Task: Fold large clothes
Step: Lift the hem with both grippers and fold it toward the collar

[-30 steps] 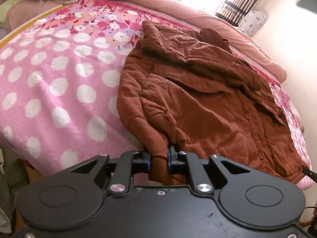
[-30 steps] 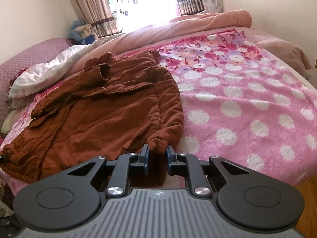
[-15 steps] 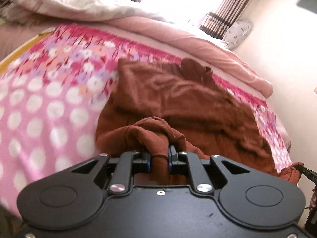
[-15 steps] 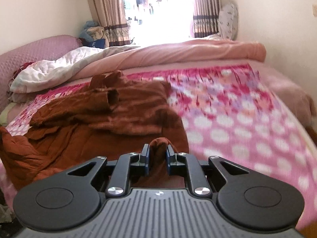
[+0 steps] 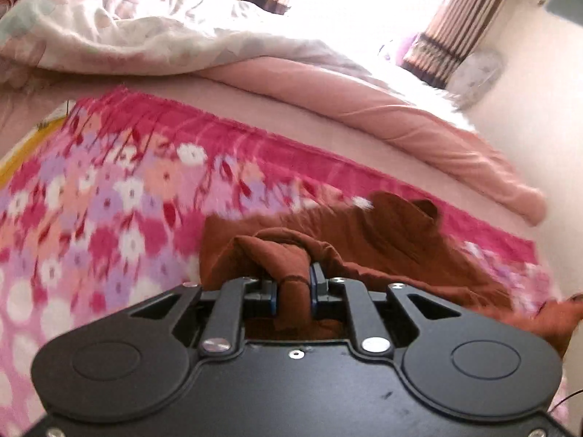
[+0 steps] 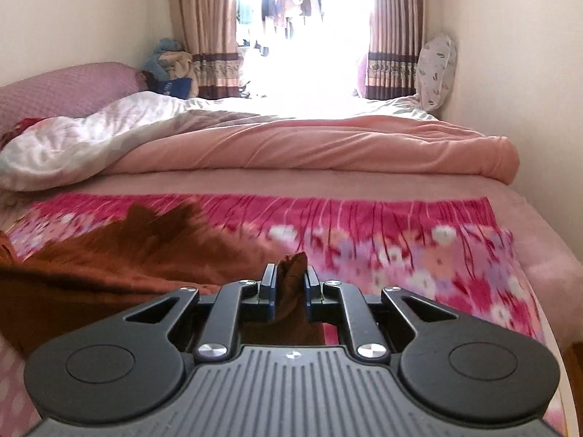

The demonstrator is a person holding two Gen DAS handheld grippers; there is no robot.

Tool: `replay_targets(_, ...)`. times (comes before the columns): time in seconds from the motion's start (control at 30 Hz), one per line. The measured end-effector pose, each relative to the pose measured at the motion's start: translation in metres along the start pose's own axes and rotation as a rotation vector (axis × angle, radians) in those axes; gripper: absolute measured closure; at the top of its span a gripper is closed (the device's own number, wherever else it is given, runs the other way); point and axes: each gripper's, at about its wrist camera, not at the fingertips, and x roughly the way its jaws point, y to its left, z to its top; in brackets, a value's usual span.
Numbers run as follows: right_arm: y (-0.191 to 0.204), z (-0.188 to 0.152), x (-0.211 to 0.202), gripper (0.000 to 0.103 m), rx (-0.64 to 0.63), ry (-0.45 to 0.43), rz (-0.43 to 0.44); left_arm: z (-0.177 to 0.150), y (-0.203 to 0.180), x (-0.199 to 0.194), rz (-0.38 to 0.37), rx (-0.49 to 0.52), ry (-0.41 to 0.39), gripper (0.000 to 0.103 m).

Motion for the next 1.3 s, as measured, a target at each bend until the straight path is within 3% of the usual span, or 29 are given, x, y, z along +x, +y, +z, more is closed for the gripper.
replay_targets(0.13, -0.014, 0.017, 0.071, 0.088, 0.056, 0.037, 0.011, 0.031, 0.001, 0.067, 0.044, -0.022, 0.069, 0.088)
replay_targets(0.3, -0.022, 0.008, 0.149, 0.089, 0.084, 0.120, 0.014, 0.047, 0.016, 0.146, 0.071, -0.082, 0.190, 0.088)
replay_targets(0.4, -0.027, -0.003, 0.182, 0.089, 0.109, 0.170, 0.017, 0.040, 0.011, 0.160, 0.075, -0.015, 0.196, 0.082)
replay_targets(0.5, -0.030, -0.018, 0.197, 0.069, 0.132, 0.226, 0.032, 0.040, 0.008, 0.157, 0.066, 0.004, 0.193, 0.076)
replay_targets(0.57, -0.033, -0.021, 0.193, 0.060, 0.158, 0.227, 0.020, 0.041, 0.010, 0.150, 0.018, -0.022, 0.206, 0.057)
replay_targets(0.6, -0.035, -0.018, 0.185, 0.059, 0.169, 0.212, 0.012, 0.043, 0.012, 0.145, -0.012, -0.040, 0.203, 0.053)
replay_targets(0.7, -0.033, -0.001, 0.143, 0.057, 0.139, 0.113, 0.023, 0.055, 0.018, 0.129, -0.047, -0.088, 0.140, 0.051)
replay_targets(0.8, -0.019, 0.013, 0.094, 0.035, 0.066, 0.009, -0.013, 0.070, 0.027, 0.112, 0.011, -0.143, 0.060, 0.050)
replay_targets(0.97, 0.005, 0.012, 0.054, 0.039, 0.037, -0.008, 0.060, 0.065, 0.030, 0.073, -0.015, -0.154, 0.032, 0.051)
replay_targets(1.0, 0.012, 0.006, 0.049, 0.048, 0.039, 0.010, 0.097, 0.058, 0.025, 0.066, -0.029, -0.129, 0.041, 0.051)
replay_targets(1.03, 0.020, 0.001, 0.047, 0.054, 0.040, 0.019, 0.123, 0.048, 0.017, 0.056, -0.046, -0.099, 0.049, 0.050)
replay_targets(1.2, 0.065, -0.034, 0.038, 0.057, 0.030, 0.073, 0.245, -0.023, -0.038, 0.033, -0.153, 0.067, 0.097, 0.050)
replay_targets(1.3, 0.092, -0.049, 0.039, 0.063, -0.002, 0.099, 0.292, -0.063, -0.072, 0.031, -0.151, 0.152, 0.093, 0.049)
